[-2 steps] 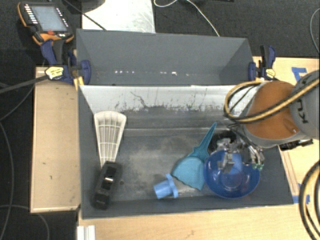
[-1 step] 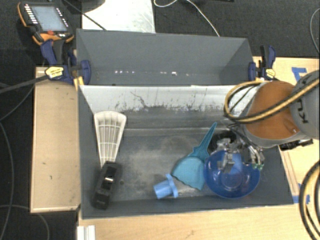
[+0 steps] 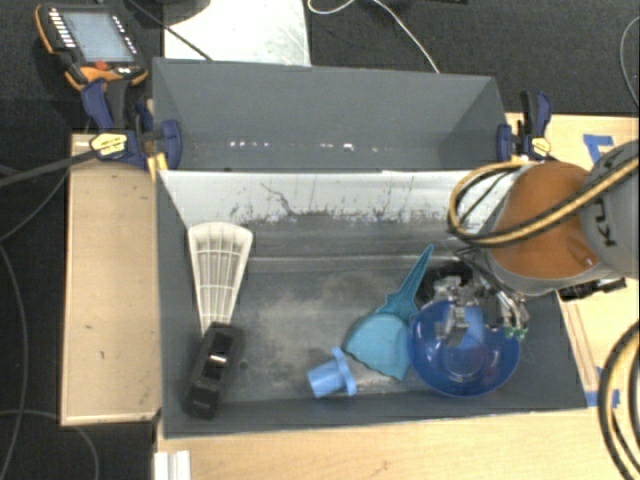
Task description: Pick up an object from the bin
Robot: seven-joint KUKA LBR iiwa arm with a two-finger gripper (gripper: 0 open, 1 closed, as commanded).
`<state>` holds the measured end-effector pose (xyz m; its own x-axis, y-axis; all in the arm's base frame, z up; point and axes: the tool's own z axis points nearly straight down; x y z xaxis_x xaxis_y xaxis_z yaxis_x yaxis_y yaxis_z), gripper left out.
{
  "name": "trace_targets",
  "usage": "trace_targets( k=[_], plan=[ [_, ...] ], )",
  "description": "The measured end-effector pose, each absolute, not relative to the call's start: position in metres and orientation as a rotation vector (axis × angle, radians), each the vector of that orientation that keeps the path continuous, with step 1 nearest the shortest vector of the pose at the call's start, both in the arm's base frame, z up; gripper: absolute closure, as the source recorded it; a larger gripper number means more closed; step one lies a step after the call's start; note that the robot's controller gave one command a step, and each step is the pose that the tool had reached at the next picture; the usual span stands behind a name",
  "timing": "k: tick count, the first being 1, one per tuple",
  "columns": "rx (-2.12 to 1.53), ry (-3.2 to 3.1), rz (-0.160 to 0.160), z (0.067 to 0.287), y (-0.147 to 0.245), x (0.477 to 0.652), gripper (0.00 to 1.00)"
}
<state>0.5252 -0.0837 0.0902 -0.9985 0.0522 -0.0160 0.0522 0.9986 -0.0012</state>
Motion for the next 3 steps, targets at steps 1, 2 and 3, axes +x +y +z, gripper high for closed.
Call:
trace_targets(
  k=[1,2,3],
  plan=[
    [-0.225,3.110,-0.007,0.132,-0.095,0.534,1.00],
    [-0.068,3.123,-0.001,0.083,-0.086,0.547,1.00],
    [-0.135,3.109,-0.006,0.080,-0.085,0.536,1.00]
  ],
)
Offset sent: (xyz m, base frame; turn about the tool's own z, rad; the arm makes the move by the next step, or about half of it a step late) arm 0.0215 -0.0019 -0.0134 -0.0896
